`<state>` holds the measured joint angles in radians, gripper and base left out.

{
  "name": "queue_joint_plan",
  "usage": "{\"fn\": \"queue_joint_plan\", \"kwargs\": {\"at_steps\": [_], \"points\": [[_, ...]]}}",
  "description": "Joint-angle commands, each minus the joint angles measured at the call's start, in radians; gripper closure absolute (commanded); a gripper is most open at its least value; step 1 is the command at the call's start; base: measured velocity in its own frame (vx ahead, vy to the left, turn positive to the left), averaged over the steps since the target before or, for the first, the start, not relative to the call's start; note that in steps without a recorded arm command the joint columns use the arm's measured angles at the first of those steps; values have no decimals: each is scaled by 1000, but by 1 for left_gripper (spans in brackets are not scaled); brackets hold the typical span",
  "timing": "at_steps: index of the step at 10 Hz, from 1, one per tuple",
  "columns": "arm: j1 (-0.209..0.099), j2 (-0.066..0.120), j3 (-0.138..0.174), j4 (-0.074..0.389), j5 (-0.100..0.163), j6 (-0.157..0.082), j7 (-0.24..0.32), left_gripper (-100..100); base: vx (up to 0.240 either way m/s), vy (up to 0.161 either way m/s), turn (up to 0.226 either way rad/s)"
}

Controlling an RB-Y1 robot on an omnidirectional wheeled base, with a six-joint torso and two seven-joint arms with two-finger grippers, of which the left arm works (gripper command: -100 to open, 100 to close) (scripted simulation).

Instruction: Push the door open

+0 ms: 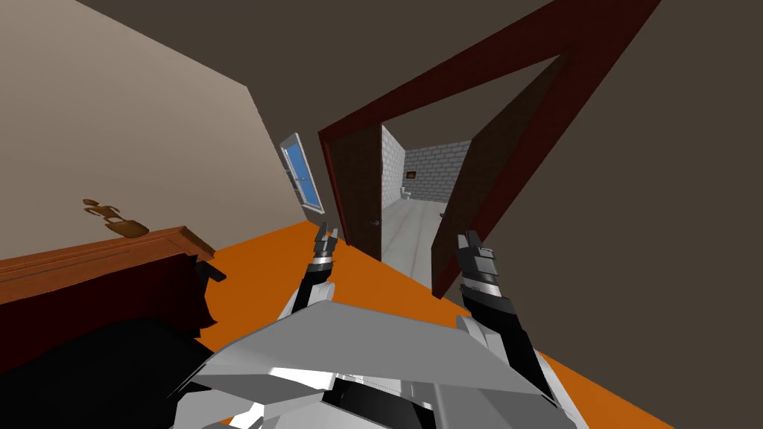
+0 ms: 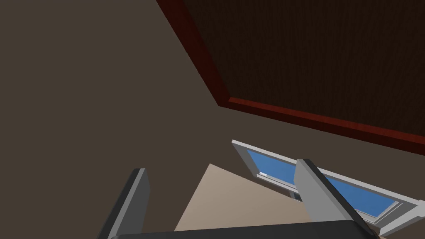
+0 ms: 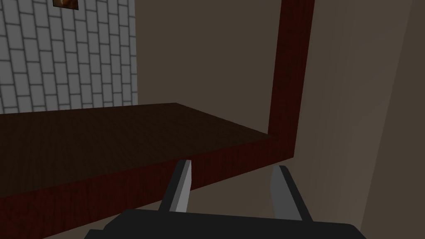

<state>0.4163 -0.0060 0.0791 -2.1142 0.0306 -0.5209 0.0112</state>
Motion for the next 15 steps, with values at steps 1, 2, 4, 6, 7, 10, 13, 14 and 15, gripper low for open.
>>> {"fn": "queue_joint_plan", "kwargs": {"at_steps": [1, 2, 4, 6, 7, 10, 13, 14, 15], "points": [[-12, 6, 1, 38, 0, -8, -3, -100, 75, 61, -105], [-24, 10, 4, 69, 0, -14, -5, -100, 71, 57, -120], [-47, 20, 10, 130, 1, -24, -7, -100, 69, 64, -131], [-74, 28, 17, 189, 2, -37, -10, -100, 83, 95, -142], [-74, 28, 17, 201, 2, -37, -10, -100, 54, 57, -56], [-101, 37, 24, 276, 3, -49, -13, -100, 52, 58, -104], [-146, 47, 36, 381, 5, -70, -18, -100, 64, 80, -156], [-162, 50, 40, 418, 6, -78, -20, -100, 81, 100, -167], [-162, 50, 40, 437, 6, -78, -20, -100, 46, 75, -56]]}}
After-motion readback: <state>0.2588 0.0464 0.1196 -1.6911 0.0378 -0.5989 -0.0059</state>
